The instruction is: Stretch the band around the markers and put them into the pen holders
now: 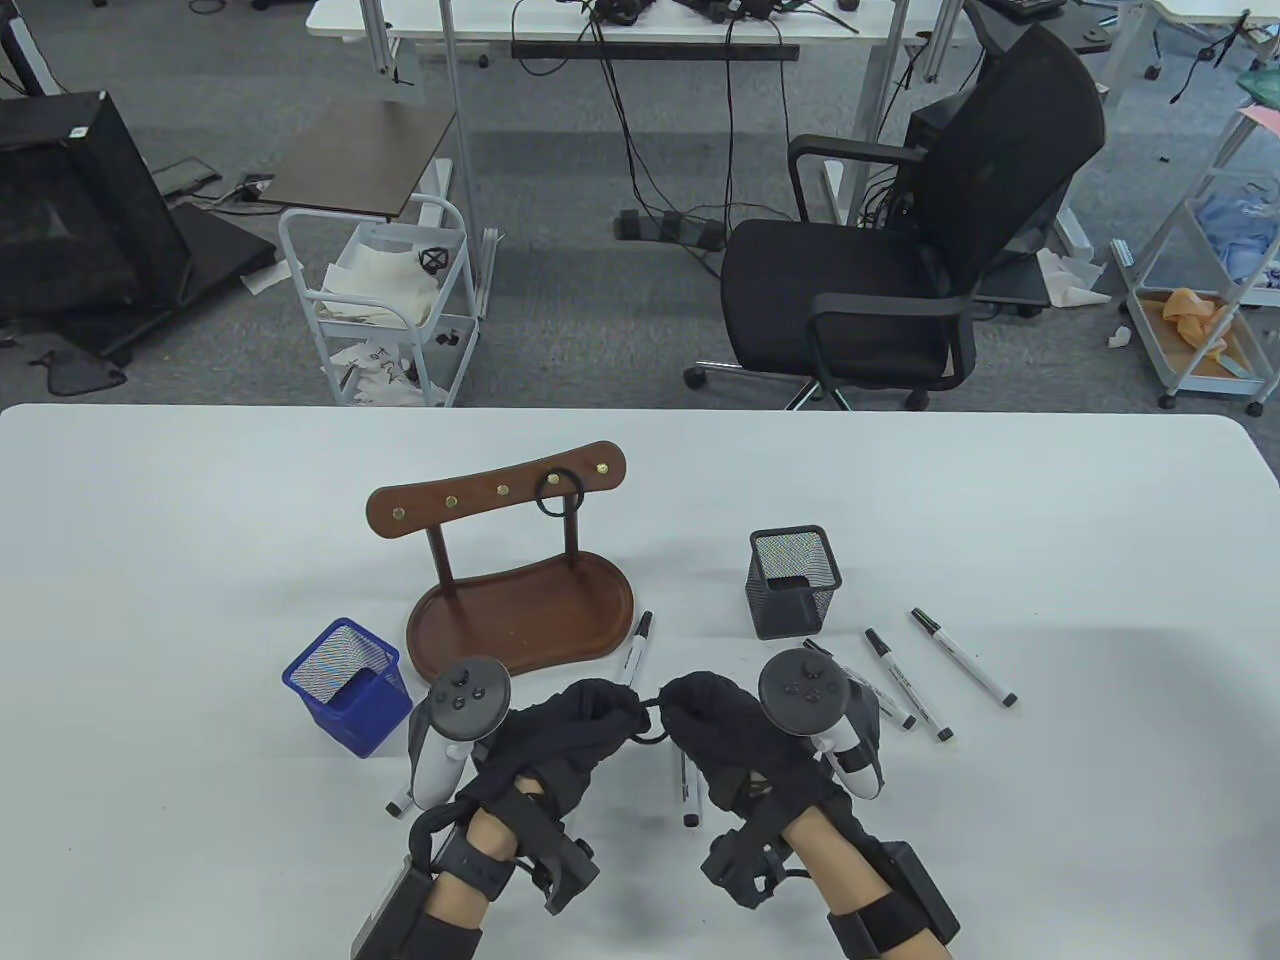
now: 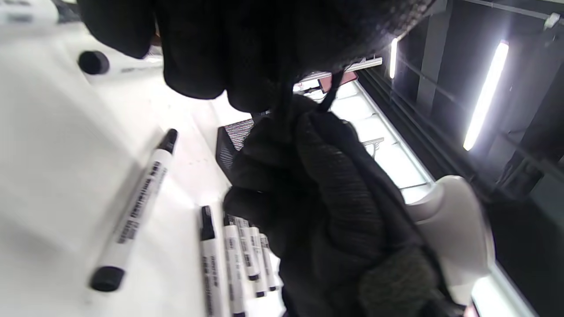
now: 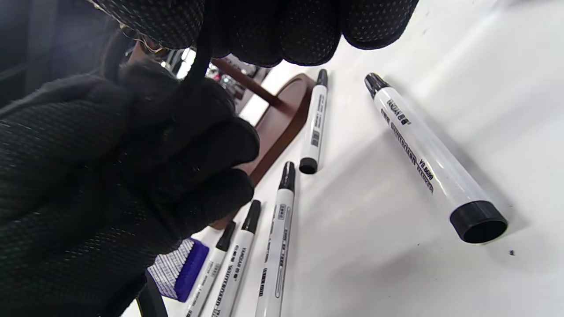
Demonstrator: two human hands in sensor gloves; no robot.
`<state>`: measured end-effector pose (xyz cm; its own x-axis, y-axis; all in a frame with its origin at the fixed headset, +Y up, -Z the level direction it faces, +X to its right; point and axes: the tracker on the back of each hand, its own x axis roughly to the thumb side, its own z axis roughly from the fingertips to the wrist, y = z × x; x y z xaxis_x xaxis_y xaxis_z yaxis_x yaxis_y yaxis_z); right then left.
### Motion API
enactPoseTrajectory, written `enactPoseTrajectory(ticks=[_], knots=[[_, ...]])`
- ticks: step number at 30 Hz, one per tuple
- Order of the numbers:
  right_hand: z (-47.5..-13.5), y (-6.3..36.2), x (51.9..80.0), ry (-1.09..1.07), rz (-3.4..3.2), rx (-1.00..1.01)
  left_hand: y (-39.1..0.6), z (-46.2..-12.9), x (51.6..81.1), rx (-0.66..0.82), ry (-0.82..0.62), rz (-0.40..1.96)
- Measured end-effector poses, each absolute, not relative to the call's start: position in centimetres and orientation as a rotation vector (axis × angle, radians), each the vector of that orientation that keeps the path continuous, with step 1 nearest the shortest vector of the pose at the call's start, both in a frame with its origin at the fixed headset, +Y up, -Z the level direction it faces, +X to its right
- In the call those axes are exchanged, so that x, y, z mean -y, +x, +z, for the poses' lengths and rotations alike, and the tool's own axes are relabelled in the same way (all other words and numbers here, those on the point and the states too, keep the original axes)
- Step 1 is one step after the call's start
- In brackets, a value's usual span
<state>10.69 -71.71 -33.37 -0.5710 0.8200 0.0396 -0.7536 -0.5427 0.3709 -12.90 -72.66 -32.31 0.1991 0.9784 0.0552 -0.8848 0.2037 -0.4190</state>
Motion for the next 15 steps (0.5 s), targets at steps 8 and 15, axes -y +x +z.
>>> enactPoseTrajectory(ticks=[8,15], knots=[[-33.9,9.7,71.7,0.241,2.125,-0.387,-13.8,-32.5,72.6,0.366,-0.337,1.535],[-34.9,8.2,71.8,0.233,2.093,-0.384,-14.8,-32.9,73.7,0.358,-0.384,1.727]])
